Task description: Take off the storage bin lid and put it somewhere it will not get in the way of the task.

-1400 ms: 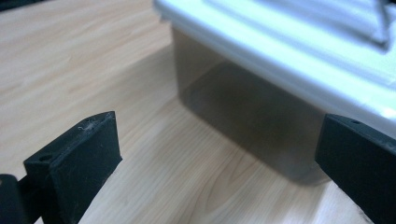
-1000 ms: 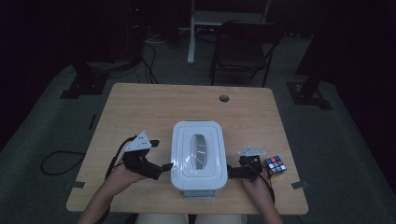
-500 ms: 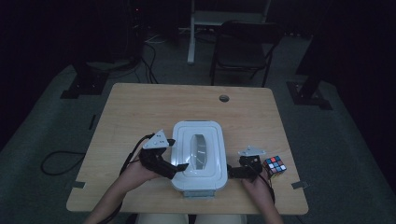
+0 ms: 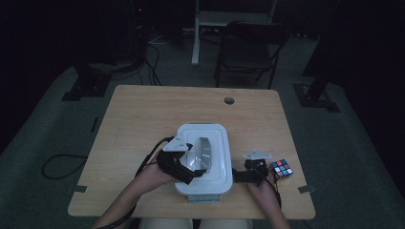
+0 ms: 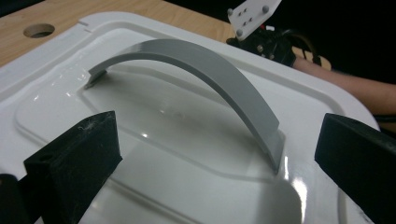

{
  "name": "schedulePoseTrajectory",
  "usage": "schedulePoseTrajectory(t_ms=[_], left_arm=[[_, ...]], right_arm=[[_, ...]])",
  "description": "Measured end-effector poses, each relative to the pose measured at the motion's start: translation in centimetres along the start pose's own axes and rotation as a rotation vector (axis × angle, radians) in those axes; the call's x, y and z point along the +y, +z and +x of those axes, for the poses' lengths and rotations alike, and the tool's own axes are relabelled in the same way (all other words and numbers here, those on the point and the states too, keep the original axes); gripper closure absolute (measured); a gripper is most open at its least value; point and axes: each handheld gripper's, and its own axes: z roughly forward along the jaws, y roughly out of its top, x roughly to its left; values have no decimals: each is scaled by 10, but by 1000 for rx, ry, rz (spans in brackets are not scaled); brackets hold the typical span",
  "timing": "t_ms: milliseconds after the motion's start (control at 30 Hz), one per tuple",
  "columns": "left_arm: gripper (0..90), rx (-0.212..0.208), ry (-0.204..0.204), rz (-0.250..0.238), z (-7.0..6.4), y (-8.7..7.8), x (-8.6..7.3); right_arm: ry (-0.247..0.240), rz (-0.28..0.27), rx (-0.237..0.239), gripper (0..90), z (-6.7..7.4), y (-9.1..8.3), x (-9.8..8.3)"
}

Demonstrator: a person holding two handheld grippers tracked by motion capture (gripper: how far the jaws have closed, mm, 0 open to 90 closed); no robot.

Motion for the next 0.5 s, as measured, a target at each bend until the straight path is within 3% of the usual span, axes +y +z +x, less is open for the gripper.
schedulePoseTrajectory(t_ms=[133, 200, 400, 500], left_arm=[[9, -20, -11, 1, 0, 5, 5], [54, -17, -12, 1, -1, 7, 8], [62, -15, 5, 18, -3, 14, 16], [145, -35, 17, 32, -4, 17, 19]], right_arm=[[-1, 1, 2, 131, 0, 0, 0], [-2, 1, 2, 131, 0, 0, 0], [-2, 1, 2, 131, 0, 0, 0], [-2, 1, 2, 131, 0, 0, 0]])
